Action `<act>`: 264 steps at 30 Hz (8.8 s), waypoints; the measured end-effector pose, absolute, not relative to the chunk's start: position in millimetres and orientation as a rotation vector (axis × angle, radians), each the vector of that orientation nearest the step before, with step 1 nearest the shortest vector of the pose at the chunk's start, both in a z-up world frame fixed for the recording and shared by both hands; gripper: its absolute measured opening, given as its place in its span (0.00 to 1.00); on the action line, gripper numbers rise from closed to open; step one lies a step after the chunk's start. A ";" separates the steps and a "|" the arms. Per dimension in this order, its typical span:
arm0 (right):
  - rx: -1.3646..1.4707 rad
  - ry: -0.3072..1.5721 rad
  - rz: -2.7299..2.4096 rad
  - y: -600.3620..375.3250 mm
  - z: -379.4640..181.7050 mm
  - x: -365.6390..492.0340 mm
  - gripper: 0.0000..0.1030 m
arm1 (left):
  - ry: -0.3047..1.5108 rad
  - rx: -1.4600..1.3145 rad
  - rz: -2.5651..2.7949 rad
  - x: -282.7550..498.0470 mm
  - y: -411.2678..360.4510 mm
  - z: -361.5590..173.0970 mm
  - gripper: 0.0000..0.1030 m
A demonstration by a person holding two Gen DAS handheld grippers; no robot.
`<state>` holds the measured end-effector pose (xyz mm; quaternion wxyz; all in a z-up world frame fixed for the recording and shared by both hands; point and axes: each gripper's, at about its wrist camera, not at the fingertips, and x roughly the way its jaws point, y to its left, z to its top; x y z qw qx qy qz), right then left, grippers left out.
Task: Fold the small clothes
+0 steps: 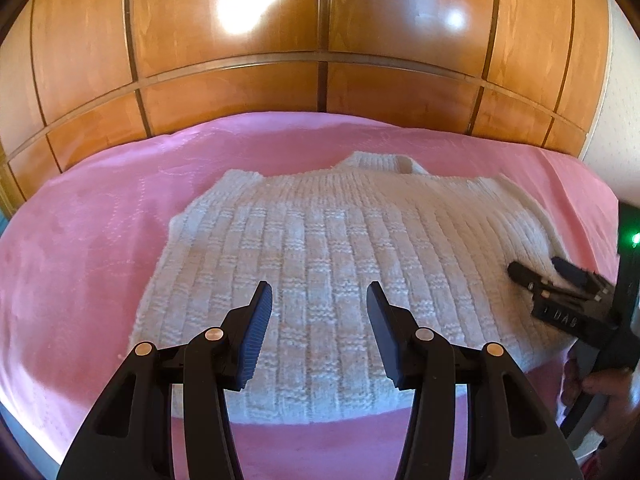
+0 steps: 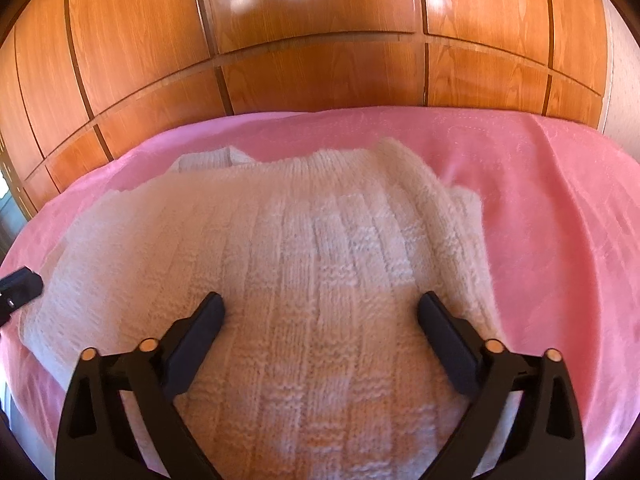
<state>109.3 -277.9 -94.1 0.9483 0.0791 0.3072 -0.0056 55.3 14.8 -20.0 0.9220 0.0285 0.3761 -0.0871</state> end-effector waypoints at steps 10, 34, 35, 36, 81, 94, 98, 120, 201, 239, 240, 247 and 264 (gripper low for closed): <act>0.054 0.765 -0.066 -293.2 -86.2 158.4 0.71 | 0.806 0.087 -0.204 66.1 -2.7 -34.0 0.47; 0.393 0.723 -0.036 -370.4 -86.1 127.8 0.98 | 0.853 0.055 -0.192 77.3 8.3 -50.7 0.64; 0.424 0.727 -0.032 -375.9 -89.6 125.3 0.98 | 0.857 0.038 -0.195 75.1 11.4 -49.7 0.64; 0.487 0.734 -0.011 -384.5 -96.5 120.5 0.98 | 0.862 0.027 -0.202 73.8 13.2 -49.0 0.64; 0.144 0.735 0.709 -42.5 -37.2 133.2 0.68 | 0.952 -0.875 -0.598 95.2 173.2 -45.6 0.69; 0.352 0.650 0.461 -192.6 -41.0 71.5 0.85 | 1.060 -0.695 -0.515 137.2 122.9 -43.2 0.36; 0.397 0.681 0.388 -211.3 -54.5 85.3 0.76 | 0.968 -0.560 -0.473 131.1 118.9 -15.7 0.18; 0.163 0.682 0.419 -158.1 -29.5 79.8 0.83 | 0.775 -0.304 -0.117 68.3 180.0 5.7 0.46; 0.579 0.632 0.016 -437.4 -78.4 51.7 0.92 | 1.039 -0.017 -0.672 140.6 -161.4 -39.3 0.33; 0.310 0.565 -0.234 -331.0 -98.1 -19.2 0.59 | 0.740 0.092 -0.473 68.5 -150.7 -4.4 0.50; 0.309 0.567 -0.237 -329.6 -97.9 -22.0 0.60 | 0.733 0.092 -0.472 65.7 -149.0 -2.6 0.50; 0.326 0.609 -0.266 -324.5 -97.3 -30.1 0.67 | 0.684 0.079 -0.450 52.7 -138.2 13.5 0.60; 0.248 0.524 -0.436 -292.4 -37.7 -58.8 0.98 | 0.658 0.079 -0.332 34.1 -112.8 12.8 0.82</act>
